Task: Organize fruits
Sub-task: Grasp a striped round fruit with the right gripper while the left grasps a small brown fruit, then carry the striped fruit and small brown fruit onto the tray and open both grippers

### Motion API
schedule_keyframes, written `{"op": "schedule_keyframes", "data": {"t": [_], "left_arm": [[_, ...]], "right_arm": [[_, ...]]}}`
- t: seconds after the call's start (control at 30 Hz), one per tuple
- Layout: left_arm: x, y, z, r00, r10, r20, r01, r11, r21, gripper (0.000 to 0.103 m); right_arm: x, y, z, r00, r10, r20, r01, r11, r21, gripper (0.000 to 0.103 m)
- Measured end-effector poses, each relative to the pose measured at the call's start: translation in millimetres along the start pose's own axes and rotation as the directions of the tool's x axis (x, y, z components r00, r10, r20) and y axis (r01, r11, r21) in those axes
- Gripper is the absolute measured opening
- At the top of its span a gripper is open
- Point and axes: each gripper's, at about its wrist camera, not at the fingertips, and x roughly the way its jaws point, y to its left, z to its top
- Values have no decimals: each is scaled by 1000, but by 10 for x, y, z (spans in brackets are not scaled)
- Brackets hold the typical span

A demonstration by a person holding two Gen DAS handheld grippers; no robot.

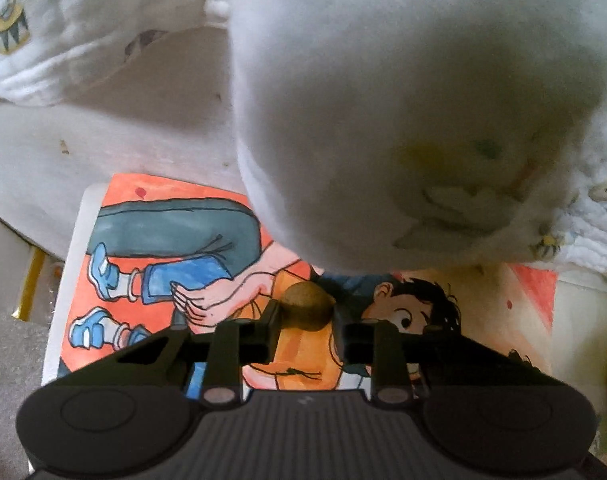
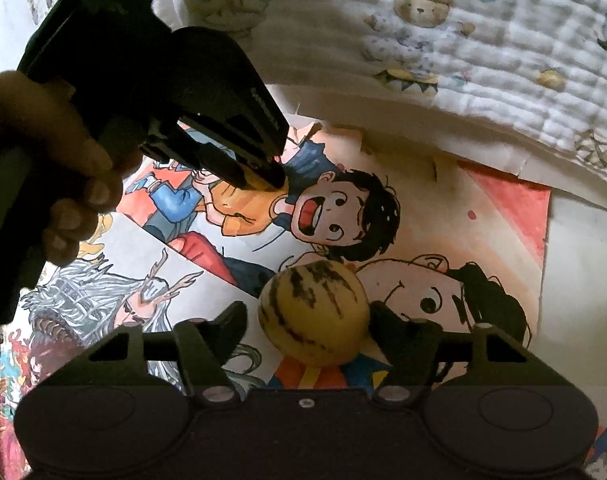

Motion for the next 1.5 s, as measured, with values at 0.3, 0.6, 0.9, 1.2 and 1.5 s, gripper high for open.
{"op": "schedule_keyframes", "data": {"t": [0.3, 0.6, 0.9, 1.2, 1.5], "left_arm": [[-6, 50, -195, 999, -40, -19, 40, 999, 35, 30], [-119, -57, -456, 1000, -12, -20, 15, 987, 158, 30], [-373, -361, -728, 999, -32, -7, 33, 970, 241, 30], [-618, -568, -1014, 997, -81, -10, 80, 952, 294, 30], [-930, -785, -1407, 988, -153, -12, 148, 928, 341, 30]], "right_arm": [[-45, -18, -17, 1000, -3, 11, 3, 1000, 16, 57], [-405, -190, -250, 998, 6, 60, -11, 996, 86, 57], [-765, -342, -507, 995, -23, 95, 13, 994, 108, 57], [-1196, -262, -796, 990, -55, 126, 38, 990, 134, 57], [-1630, -244, -1196, 984, -103, 143, 79, 983, 165, 56]]}}
